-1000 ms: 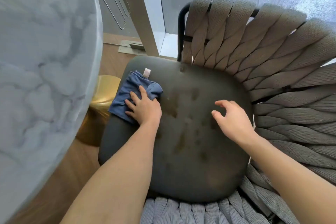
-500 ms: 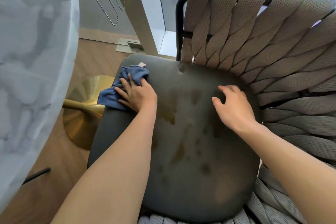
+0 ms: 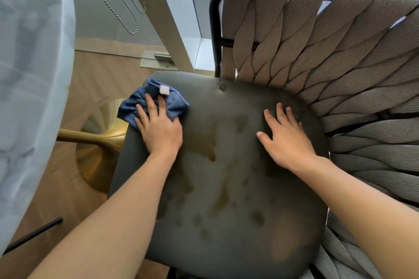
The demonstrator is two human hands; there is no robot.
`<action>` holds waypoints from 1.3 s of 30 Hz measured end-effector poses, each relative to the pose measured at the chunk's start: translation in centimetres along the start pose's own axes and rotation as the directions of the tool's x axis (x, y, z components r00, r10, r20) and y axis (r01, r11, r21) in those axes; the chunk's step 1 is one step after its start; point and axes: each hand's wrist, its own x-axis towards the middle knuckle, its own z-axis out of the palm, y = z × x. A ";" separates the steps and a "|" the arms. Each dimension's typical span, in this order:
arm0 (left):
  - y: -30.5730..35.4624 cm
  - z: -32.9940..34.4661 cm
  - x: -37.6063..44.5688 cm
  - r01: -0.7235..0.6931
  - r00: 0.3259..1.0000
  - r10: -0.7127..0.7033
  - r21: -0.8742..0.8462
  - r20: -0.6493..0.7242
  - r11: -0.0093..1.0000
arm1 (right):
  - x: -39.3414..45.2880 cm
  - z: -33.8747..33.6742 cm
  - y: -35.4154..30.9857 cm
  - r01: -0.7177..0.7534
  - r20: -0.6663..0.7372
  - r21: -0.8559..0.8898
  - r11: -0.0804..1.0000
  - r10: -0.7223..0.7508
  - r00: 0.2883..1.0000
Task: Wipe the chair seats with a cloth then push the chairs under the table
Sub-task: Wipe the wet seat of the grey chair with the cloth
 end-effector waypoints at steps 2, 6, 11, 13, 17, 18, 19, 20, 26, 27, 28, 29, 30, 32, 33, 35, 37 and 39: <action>3.7 -0.5 1.5 0.183 0.983 -0.180 -0.120 0.028 0.976 | 0.0 0.2 0.0 -0.001 -0.003 -0.001 1.000 0.001 1.000; 8.2 -0.1 0.7 -0.205 0.977 0.210 -0.126 0.023 0.971 | 0.0 0.4 0.1 0.005 -0.011 -0.009 1.000 -0.005 1.000; 3.4 0.4 -1.5 -0.393 0.920 0.392 -0.029 -0.022 0.919 | -0.5 0.2 0.0 0.011 -0.043 0.012 1.000 -0.010 0.999; 4.2 0.2 -0.4 -0.254 0.967 0.254 -0.003 -0.006 0.967 | -1.1 0.4 0.1 0.021 -0.093 0.034 0.999 -0.017 0.996; 10.7 0.4 0.1 -0.148 0.988 0.151 -0.076 0.029 0.986 | -2.6 0.6 0.9 0.012 -0.148 0.079 0.997 0.000 0.989; 11.5 0.7 -0.5 -0.218 0.975 0.221 -0.077 0.033 0.973 | -2.9 0.5 1.2 0.004 -0.158 0.087 0.996 0.010 0.987; 11.6 0.9 -1.2 -0.310 0.949 0.313 -0.075 0.035 0.948 | -3.2 0.4 1.6 -0.003 -0.170 0.098 0.995 0.020 0.985; 11.0 0.8 -1.9 -0.404 0.913 0.407 -0.071 0.039 0.912 | -3.5 0.4 2.0 -0.010 -0.178 0.111 0.994 0.030 0.984; 5.4 0.0 -1.4 -0.310 0.950 0.311 -0.052 0.025 0.949 | -4.9 0.9 3.9 -0.101 -0.182 0.198 0.975 0.138 0.973; 6.2 -0.1 -1.0 -0.229 0.972 0.232 -0.068 0.033 0.971 | -5.0 1.1 4.1 -0.127 -0.177 0.220 0.967 0.167 0.970; 7.4 -0.1 -0.7 -0.181 0.982 0.185 -0.085 0.036 0.980 | -5.1 1.4 4.3 -0.145 -0.171 0.234 0.961 0.187 0.967; 8.9 0.0 -0.7 -0.167 0.984 0.171 -0.096 0.039 0.981 | -5.2 1.8 4.4 -0.154 -0.169 0.237 0.959 0.196 0.966; 10.3 0.2 -0.9 -0.185 0.981 0.190 -0.103 0.048 0.977 | -5.2 2.1 4.5 -0.155 -0.171 0.233 0.960 0.198 0.965; 12.5 1.0 -2.2 -0.307 0.948 0.312 -0.091 0.056 0.947 | -5.2 2.4 4.4 -0.155 -0.183 0.227 0.961 0.199 0.963; 13.0 1.3 -3.3 -0.384 0.920 0.388 -0.082 0.055 0.920 | -5.3 2.5 4.4 -0.157 -0.187 0.227 0.961 0.201 0.962; 12.3 1.6 -5.0 -0.527 0.845 0.531 -0.071 0.060 0.847 | -5.6 2.5 4.4 -0.162 -0.189 0.222 0.962 0.205 0.960; 10.1 1.5 -5.3 -0.636 0.765 0.641 -0.079 0.071 0.768 | -6.2 2.7 4.5 -0.169 -0.172 0.216 0.962 0.208 0.963; 8.2 1.2 -4.5 -0.665 0.741 0.669 -0.078 0.053 0.743 | -6.8 3.0 4.7 -0.172 -0.149 0.219 0.961 0.207 0.967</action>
